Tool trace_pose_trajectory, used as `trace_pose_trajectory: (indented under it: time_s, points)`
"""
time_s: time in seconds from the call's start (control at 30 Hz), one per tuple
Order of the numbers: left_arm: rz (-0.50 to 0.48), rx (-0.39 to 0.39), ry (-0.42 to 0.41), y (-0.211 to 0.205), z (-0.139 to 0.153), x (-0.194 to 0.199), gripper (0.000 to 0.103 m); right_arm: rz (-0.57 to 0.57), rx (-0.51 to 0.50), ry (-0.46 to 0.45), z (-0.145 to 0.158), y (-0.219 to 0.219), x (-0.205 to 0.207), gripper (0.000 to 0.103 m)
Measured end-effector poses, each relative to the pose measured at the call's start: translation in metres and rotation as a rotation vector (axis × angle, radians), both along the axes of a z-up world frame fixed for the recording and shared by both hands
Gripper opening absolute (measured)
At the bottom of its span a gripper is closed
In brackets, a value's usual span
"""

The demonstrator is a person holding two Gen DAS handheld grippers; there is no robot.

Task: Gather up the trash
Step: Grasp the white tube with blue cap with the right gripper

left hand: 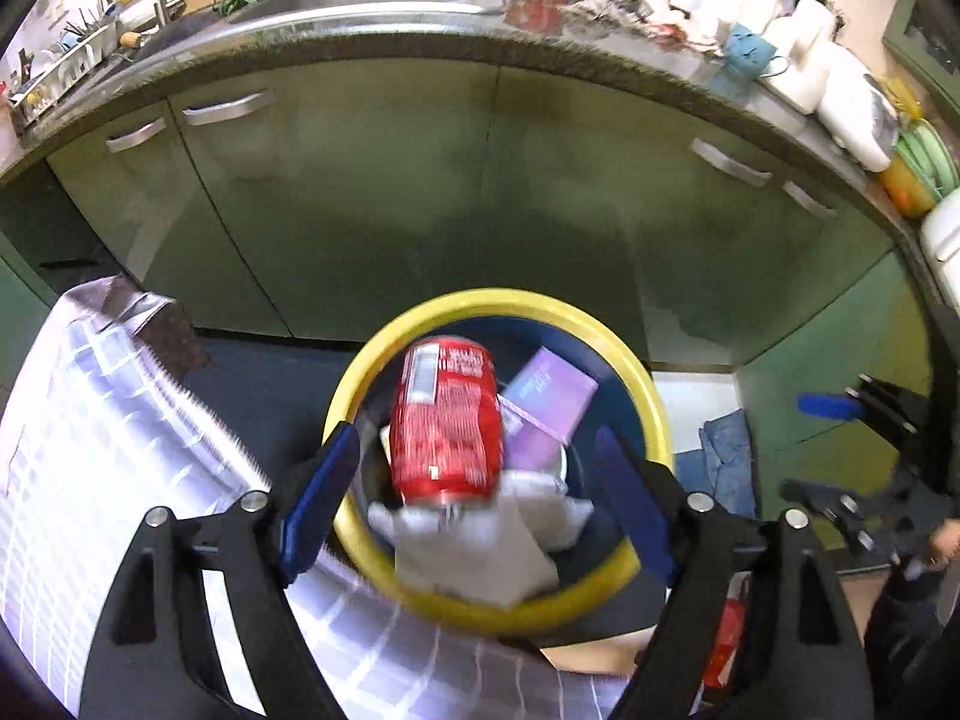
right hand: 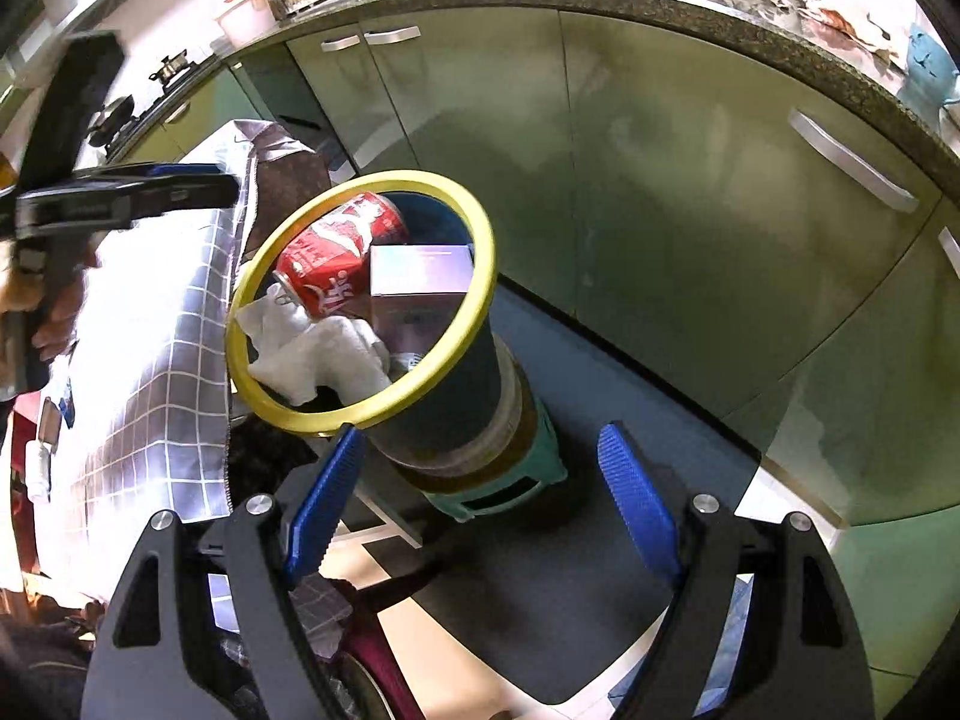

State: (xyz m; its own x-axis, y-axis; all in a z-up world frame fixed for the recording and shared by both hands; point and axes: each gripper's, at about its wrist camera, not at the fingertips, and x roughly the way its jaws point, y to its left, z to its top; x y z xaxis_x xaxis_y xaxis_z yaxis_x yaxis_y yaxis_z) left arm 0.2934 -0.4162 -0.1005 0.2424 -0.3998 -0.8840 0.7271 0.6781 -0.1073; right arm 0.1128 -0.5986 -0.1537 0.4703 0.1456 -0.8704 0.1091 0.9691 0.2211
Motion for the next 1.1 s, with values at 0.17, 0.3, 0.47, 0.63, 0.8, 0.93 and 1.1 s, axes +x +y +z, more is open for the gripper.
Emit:
trace_pose_trajectory:
  time_s: [0.17, 0.3, 0.47, 0.63, 0.8, 0.93, 1.1]
  points:
    - [0.013, -0.034, -0.016, 0.051, 0.033, -0.042, 0.08, 0.037, -0.002, 0.0, 0.003, 0.016, 0.0, 0.08]
    - [0.075, -0.056, -0.029, 0.106, 0.052, -0.077, 0.081, 0.099, -0.013, -0.014, 0.014, 0.04, 0.001, 0.08]
    - [0.233, -0.059, -0.135, 0.2, 0.078, -0.125, 0.084, 0.277, -0.016, -0.046, 0.037, 0.104, 0.017, 0.08]
    - [0.448, -0.029, -0.238, 0.295, 0.094, -0.174, 0.088, 0.559, -0.024, -0.066, 0.052, 0.219, 0.048, 0.08]
    - [0.657, -0.008, -0.264, 0.376, 0.093, -0.218, 0.091, 0.787, -0.042, -0.072, 0.05, 0.339, 0.078, 0.08]
    - [0.745, -0.009, -0.258, 0.413, 0.08, -0.248, 0.091, 0.977, -0.018, -0.064, 0.047, 0.434, 0.088, 0.08]
    - [0.755, 0.007, -0.268, 0.43, 0.064, -0.265, 0.091, 1.093, -0.11, -0.065, 0.036, 0.517, 0.085, 0.074]
